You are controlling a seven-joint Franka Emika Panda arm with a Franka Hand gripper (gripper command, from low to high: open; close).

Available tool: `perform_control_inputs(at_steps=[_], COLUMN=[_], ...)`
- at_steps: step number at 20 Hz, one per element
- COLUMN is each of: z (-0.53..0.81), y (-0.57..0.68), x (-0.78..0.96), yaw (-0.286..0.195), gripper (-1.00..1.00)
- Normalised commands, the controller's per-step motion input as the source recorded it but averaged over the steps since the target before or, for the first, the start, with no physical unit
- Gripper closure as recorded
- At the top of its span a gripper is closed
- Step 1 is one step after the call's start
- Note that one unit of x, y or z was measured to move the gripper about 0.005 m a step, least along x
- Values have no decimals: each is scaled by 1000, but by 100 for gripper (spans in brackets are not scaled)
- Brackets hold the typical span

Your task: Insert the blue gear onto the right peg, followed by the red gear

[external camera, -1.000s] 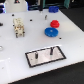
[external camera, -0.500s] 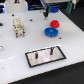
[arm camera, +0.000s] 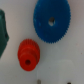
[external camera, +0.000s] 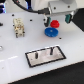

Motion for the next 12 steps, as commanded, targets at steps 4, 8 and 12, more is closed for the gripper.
perform_control_inputs(at_steps=[4,8,12], z=[-475,-422,-366], y=[-1,-81,-105], x=[-211,-291,-343], yaw=[0,0,0], gripper=[-100,-100,-100])
